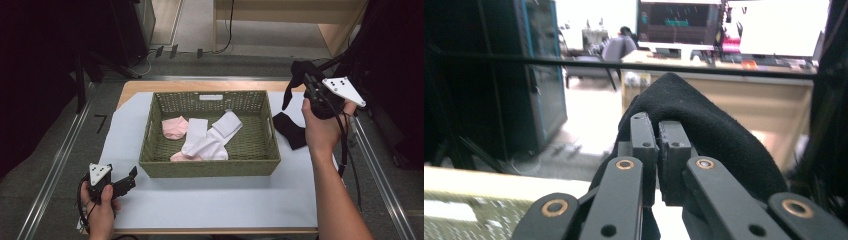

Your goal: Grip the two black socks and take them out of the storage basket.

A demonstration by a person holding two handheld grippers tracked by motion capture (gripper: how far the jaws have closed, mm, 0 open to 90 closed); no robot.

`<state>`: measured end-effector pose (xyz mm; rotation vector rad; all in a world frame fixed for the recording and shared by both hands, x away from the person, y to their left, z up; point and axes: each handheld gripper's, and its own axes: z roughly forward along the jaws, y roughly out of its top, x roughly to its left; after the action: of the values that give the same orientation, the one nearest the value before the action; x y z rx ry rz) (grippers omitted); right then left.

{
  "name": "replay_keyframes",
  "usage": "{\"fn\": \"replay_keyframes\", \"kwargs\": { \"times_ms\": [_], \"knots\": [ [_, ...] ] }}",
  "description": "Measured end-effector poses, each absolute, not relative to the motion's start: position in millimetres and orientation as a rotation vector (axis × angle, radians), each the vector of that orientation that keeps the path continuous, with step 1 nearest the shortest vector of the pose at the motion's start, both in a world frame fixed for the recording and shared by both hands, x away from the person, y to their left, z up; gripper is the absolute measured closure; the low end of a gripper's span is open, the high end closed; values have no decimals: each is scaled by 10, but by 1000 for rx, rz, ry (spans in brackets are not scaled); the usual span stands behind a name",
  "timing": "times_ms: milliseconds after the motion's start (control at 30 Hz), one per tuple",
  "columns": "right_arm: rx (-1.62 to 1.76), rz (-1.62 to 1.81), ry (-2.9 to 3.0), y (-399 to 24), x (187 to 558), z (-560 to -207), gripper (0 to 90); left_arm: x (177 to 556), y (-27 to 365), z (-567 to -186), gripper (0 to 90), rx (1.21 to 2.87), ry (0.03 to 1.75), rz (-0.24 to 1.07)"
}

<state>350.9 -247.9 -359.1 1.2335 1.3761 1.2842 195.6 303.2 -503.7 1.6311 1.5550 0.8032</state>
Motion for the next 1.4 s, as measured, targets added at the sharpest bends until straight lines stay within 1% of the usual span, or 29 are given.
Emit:
{"fn": "replay_keyframes", "kwargs": {
  "times_ms": [33,100,133,167,200,233,267,300,400,500,733,967,1033,1167,1400],
  "knots": [
    [1271,1264,1385,-2526,3533,-3716,884,1956,3033,-5037,141,1631,1556,802],
    [1305,1250,1404,-2564,3552,-3842,877,1956,3035,-5037,141,1632,1556,801],
    [1327,1249,1411,-2580,3554,-3899,854,1957,3034,-5037,141,1632,1556,801],
    [1346,1252,1413,-2594,3556,-3955,796,1956,3035,-5037,141,1633,1556,802],
    [1361,1252,1410,-2609,3557,-4009,710,1956,3034,-5037,141,1632,1556,802],
    [1368,1250,1404,-2624,3559,-4056,646,1956,3034,-5037,141,1631,1556,802],
    [1376,1248,1395,-2635,3551,-4095,604,1956,3034,-5037,141,1631,1555,802],
    [1386,1244,1389,-2641,3542,-4124,584,1955,3034,-5037,141,1630,1555,803],
    [1391,1251,1404,-2645,3503,-4188,559,1956,3034,-5037,141,1631,1555,802],
    [1385,1240,1421,-2638,3461,-4219,553,1955,3033,-5037,141,1631,1555,803],
    [1364,1231,1465,-2634,3268,-4337,541,1954,3031,-5037,141,1629,1555,805],
    [1375,1237,1503,-2717,3043,-4482,523,1954,3029,-5037,141,1630,1556,807],
    [1375,1243,1505,-2781,2951,-4542,499,1954,3028,-5037,141,1631,1556,809],
    [1380,1249,1514,-2839,2869,-4605,485,1953,3026,-5037,141,1630,1556,812],
    [1414,1255,1533,-3023,2649,-4782,389,1952,3025,-5036,141,1630,1556,814]
  ]
}}
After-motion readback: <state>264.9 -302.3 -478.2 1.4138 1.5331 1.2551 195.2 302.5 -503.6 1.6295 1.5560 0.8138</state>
